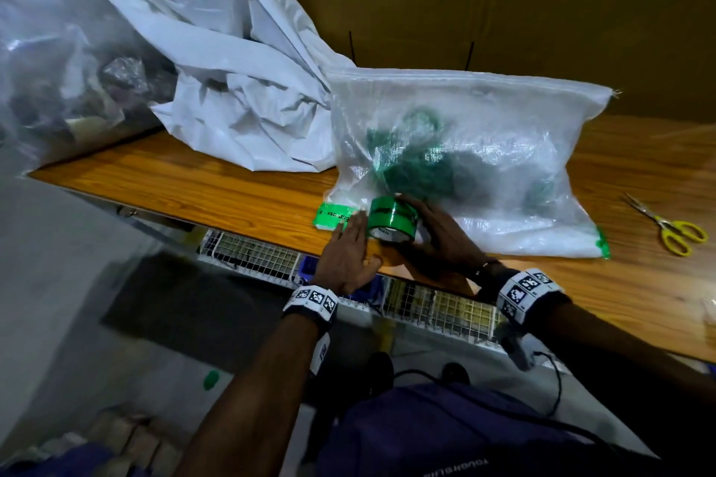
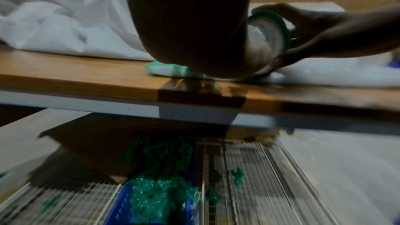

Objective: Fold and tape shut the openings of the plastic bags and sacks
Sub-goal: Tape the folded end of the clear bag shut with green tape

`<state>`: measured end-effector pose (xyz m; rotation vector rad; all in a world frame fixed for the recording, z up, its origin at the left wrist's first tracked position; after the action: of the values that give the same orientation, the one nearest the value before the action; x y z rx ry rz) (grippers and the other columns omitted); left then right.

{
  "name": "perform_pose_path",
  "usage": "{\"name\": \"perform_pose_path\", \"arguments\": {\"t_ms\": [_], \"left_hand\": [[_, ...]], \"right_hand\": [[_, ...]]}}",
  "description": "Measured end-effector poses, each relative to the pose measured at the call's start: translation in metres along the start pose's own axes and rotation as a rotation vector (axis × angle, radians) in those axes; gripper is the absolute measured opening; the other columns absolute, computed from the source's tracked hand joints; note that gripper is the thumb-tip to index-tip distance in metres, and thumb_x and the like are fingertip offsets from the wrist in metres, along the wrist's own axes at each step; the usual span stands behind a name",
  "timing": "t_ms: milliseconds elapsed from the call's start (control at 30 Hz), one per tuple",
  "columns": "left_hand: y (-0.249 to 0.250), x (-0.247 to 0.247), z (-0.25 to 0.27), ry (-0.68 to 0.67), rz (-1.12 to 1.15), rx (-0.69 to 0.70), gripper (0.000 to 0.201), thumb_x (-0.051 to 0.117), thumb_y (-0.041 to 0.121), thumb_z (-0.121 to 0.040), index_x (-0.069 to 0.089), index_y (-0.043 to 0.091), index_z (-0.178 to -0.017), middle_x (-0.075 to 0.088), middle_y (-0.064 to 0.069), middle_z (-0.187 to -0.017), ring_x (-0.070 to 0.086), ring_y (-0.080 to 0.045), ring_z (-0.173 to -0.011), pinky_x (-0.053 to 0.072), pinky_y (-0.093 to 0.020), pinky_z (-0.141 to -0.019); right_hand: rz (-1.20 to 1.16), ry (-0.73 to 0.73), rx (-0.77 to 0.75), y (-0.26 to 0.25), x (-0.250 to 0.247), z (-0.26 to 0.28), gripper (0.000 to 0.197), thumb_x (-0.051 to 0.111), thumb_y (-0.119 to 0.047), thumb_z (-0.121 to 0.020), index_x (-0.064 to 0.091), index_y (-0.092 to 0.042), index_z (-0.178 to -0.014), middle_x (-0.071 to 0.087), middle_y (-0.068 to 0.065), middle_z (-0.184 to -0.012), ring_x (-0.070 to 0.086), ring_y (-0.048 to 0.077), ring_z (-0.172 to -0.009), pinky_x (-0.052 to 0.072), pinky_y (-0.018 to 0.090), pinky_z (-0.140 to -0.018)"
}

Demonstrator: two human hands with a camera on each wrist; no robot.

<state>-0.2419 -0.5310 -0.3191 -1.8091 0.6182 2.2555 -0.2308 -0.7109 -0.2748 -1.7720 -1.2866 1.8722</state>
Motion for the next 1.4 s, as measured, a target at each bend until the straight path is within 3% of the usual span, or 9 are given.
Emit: {"name": "perform_pose_path", "arguments": {"t_ms": [133,233,367,600,767,1000,1133,1267,1400], "left_hand": [[0.004,0.007,-0.002,-0.008,0.058,-0.001,0.09,0.042,0.057,-0.094,0.018,0.007,-0.165,0.01,-0.015,-0.174,0.005,-0.027,-0.161,0.006,-0.046,-0.131],[0.003,0.007,-0.003,0.0,0.042,0.005,0.095,0.042,0.059,-0.095,0.011,0.004,-0.165,0.004,-0.014,-0.174,0.003,-0.025,-0.161,0.007,-0.045,-0.131],[0.003,0.004,-0.002,0.031,0.064,0.002,0.098,0.031,0.064,-0.091,0.009,0.006,-0.166,-0.001,-0.01,-0.175,0.0,-0.023,-0.162,0.007,-0.043,-0.131],[-0.005,-0.001,-0.011,-0.016,-0.004,-0.015,0.1,0.024,0.067,-0.089,0.006,0.005,-0.166,-0.005,-0.011,-0.174,-0.001,-0.024,-0.162,0.005,-0.042,-0.131],[0.034,-0.003,-0.015,0.067,0.094,0.007,0.1,0.037,0.059,-0.089,0.005,0.004,-0.166,0.004,-0.013,-0.174,0.007,-0.025,-0.161,0.011,-0.042,-0.131],[0.03,0.006,-0.016,0.023,0.082,0.003,0.099,0.048,0.056,-0.095,0.0,0.006,-0.166,-0.001,-0.01,-0.175,0.002,-0.022,-0.161,0.009,-0.04,-0.131],[0.029,0.007,-0.017,0.014,0.073,0.016,0.097,0.046,0.056,-0.095,0.001,0.008,-0.166,-0.002,-0.01,-0.175,0.002,-0.021,-0.161,0.01,-0.041,-0.131],[0.032,0.0,-0.02,0.041,0.061,-0.014,0.096,0.042,0.059,-0.095,0.004,0.005,-0.166,0.0,-0.011,-0.174,0.003,-0.023,-0.161,0.004,-0.037,-0.13],[0.059,-0.001,-0.016,0.107,0.149,0.004,0.099,0.037,0.061,-0.089,0.01,0.003,-0.165,0.011,-0.016,-0.173,0.012,-0.028,-0.16,0.014,-0.043,-0.13]], "right_hand": [[-0.007,0.087,0.057,0.002,0.006,0.002,0.085,0.074,-0.047,-0.095,0.027,-0.032,-0.165,0.053,0.011,-0.13,0.052,0.021,-0.113,0.049,0.04,-0.095],[0.135,-0.031,-0.018,0.0,-0.001,-0.009,0.081,0.056,-0.057,-0.101,0.019,-0.029,-0.167,0.051,0.014,-0.116,0.05,0.026,-0.098,0.049,0.045,-0.085],[0.396,-0.185,-0.088,0.007,-0.043,-0.005,0.083,0.042,-0.072,-0.097,0.015,-0.037,-0.167,0.052,0.013,-0.122,0.053,0.028,-0.101,0.052,0.045,-0.082],[0.123,-0.116,-0.044,0.023,-0.037,0.02,0.087,0.071,-0.05,-0.096,0.019,-0.04,-0.166,0.048,0.01,-0.137,0.053,0.018,-0.115,0.051,0.04,-0.096],[0.046,0.057,0.078,0.034,-0.02,0.028,0.087,0.071,-0.047,-0.096,0.02,-0.04,-0.166,0.044,0.012,-0.148,0.049,0.032,-0.131,0.049,0.049,-0.104],[0.251,-0.103,-0.057,0.012,-0.045,0.014,0.08,0.061,-0.056,-0.099,0.018,-0.044,-0.165,0.045,0.016,-0.135,0.06,0.038,-0.111,0.053,0.04,-0.093],[0.423,-0.188,-0.093,0.016,-0.072,0.025,0.08,0.041,-0.079,-0.094,0.017,-0.049,-0.164,0.04,0.006,-0.114,0.049,0.025,-0.09,0.051,0.04,-0.075],[0.136,-0.087,-0.016,0.03,-0.073,0.043,0.083,0.066,-0.054,-0.096,0.022,-0.04,-0.165,0.044,0.006,-0.129,0.052,0.021,-0.108,0.054,0.045,-0.094],[-0.065,0.069,0.054,0.039,-0.055,0.053,0.084,0.073,-0.051,-0.094,0.029,-0.037,-0.164,0.052,0.006,-0.152,0.058,0.024,-0.131,0.052,0.052,-0.105]]}}
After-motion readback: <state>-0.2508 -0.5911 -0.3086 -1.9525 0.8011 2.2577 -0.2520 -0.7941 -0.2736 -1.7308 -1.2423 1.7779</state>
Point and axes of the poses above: each hand's wrist, its own z-axis away from the middle knuckle, its own x-axis out of the palm, y = z × x, the point moved 9 cm from there along -z, towards the middle knuckle
